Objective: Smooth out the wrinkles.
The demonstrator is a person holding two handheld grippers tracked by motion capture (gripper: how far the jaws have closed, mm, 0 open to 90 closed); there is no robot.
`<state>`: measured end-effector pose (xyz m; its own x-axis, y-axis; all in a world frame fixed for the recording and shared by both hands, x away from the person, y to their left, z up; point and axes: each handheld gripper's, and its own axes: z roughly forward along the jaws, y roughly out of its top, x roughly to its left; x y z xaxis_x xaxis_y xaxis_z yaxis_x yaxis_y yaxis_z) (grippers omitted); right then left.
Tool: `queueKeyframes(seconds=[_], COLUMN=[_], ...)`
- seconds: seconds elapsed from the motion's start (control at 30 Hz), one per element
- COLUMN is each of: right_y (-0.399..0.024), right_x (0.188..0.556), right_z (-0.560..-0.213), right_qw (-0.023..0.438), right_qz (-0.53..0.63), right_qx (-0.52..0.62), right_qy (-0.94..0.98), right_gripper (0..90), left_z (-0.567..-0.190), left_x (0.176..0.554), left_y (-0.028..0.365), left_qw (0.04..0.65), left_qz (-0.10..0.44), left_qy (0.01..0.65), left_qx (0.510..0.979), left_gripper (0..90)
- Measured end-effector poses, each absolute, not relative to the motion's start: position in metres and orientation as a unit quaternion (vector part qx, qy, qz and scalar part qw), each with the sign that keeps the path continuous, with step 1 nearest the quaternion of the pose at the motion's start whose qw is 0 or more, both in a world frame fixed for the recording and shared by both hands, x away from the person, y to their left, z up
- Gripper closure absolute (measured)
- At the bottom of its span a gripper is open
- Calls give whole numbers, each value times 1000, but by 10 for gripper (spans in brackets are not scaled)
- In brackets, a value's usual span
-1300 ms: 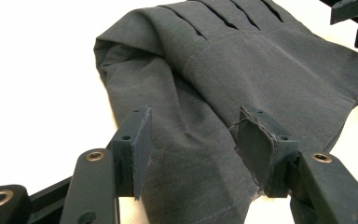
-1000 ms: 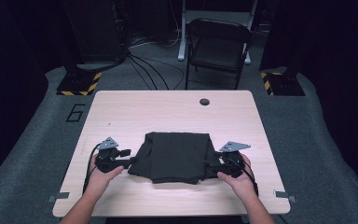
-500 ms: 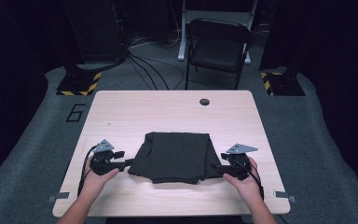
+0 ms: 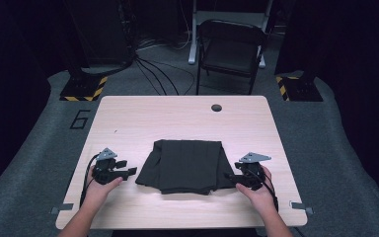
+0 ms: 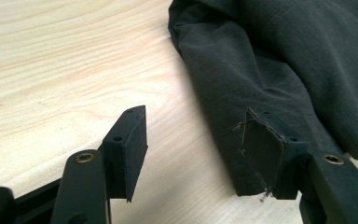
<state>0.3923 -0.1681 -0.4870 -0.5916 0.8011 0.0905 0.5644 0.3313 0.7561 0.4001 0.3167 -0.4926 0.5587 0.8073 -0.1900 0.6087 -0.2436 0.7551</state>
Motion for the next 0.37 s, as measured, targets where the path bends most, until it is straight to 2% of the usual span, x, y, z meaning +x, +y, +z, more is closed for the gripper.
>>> queueKeyframes(seconds=[0.37], right_y=[-170], right_x=[397], right_z=[-491], right_qw=[149], right_qz=[383], right_qx=[429], right_qy=[805], right_gripper=[376], left_z=[-493], left_x=[402], left_y=[313], left_qw=[412], left_qz=[118], left_qy=[452], left_qx=[782], left_gripper=[400])
